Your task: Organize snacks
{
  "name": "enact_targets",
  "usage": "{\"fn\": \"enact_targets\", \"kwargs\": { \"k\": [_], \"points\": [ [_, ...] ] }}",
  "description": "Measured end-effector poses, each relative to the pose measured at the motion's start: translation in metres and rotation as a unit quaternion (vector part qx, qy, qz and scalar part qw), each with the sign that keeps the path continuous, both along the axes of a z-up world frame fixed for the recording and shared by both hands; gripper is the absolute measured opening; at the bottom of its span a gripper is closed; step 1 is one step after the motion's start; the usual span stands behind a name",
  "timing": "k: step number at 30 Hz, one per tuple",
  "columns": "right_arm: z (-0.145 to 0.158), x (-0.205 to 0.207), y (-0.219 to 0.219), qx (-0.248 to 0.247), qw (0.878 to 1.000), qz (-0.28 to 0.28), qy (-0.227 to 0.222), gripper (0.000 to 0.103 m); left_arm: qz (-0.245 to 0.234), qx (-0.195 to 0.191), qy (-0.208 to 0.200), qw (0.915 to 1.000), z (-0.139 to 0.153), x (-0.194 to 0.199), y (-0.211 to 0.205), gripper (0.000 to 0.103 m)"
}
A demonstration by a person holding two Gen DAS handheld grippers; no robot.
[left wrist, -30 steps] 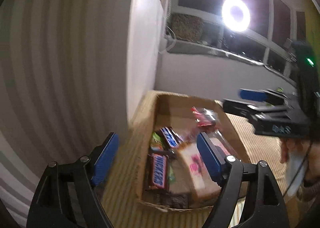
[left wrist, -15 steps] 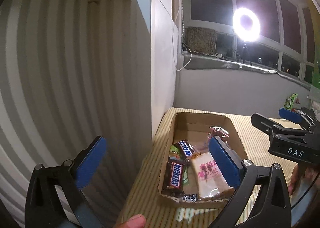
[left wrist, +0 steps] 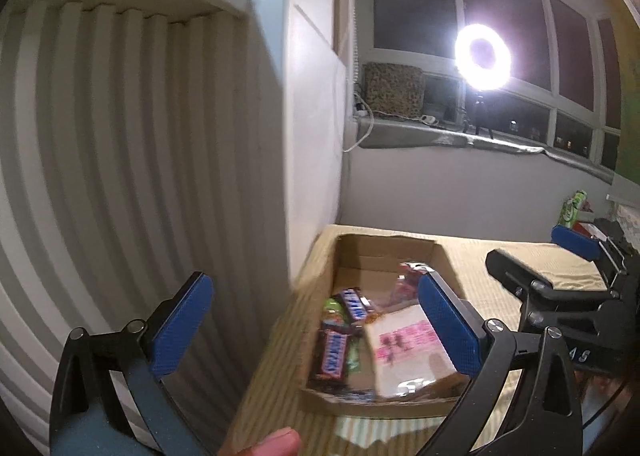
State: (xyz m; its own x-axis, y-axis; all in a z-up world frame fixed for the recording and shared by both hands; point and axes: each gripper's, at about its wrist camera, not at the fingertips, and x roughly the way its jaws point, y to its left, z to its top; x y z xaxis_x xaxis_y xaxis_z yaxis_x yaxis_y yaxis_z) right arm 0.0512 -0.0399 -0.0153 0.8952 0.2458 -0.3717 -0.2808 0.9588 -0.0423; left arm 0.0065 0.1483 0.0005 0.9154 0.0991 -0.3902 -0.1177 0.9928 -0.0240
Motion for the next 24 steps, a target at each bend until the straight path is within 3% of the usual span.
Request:
{"fn": "enact_targets", "kwargs": {
  "k": [7,13,24],
  "points": [
    [-0.016,-0.022,-0.099,0.019,0.996,-0.085,0.021,0.103,-0.071,0.006,0.016,0.9973,-0.009,0.015,-0.08,0.102],
    [-0.005,-0.053,-0.171,0.015,0.985,-0.169,0.013,0.103,-0.14,0.004,0.02,0.9899,-0.005,0.009,-0.147,0.102],
    [0.015,-0.072,-0.182,0.026,0.984,-0.178,-0.005,0.103,-0.145,0.03,0.006,0.9889,0.007,-0.007,-0.17,0.102]
  ]
}}
